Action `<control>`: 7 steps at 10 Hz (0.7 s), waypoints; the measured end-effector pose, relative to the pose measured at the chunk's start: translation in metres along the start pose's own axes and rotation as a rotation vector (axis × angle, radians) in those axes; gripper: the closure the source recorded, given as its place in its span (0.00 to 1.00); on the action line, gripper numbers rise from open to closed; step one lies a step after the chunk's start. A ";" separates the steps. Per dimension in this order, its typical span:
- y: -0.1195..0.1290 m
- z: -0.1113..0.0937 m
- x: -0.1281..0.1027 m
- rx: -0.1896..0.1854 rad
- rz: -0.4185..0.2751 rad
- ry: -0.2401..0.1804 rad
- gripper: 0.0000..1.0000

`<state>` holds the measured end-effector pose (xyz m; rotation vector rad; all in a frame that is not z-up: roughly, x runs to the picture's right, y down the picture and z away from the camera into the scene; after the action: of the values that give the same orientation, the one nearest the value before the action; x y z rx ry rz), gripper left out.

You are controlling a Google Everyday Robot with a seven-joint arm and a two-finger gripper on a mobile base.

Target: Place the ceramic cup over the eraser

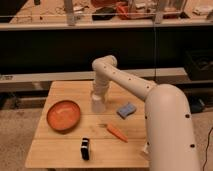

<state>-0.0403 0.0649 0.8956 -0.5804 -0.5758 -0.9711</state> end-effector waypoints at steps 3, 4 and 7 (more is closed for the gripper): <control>0.004 0.000 -0.005 -0.007 -0.015 0.001 0.94; 0.004 0.000 -0.005 -0.008 -0.019 0.002 0.94; 0.004 0.001 -0.006 -0.010 -0.026 0.002 0.94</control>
<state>-0.0392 0.0708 0.8915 -0.5822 -0.5777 -0.9999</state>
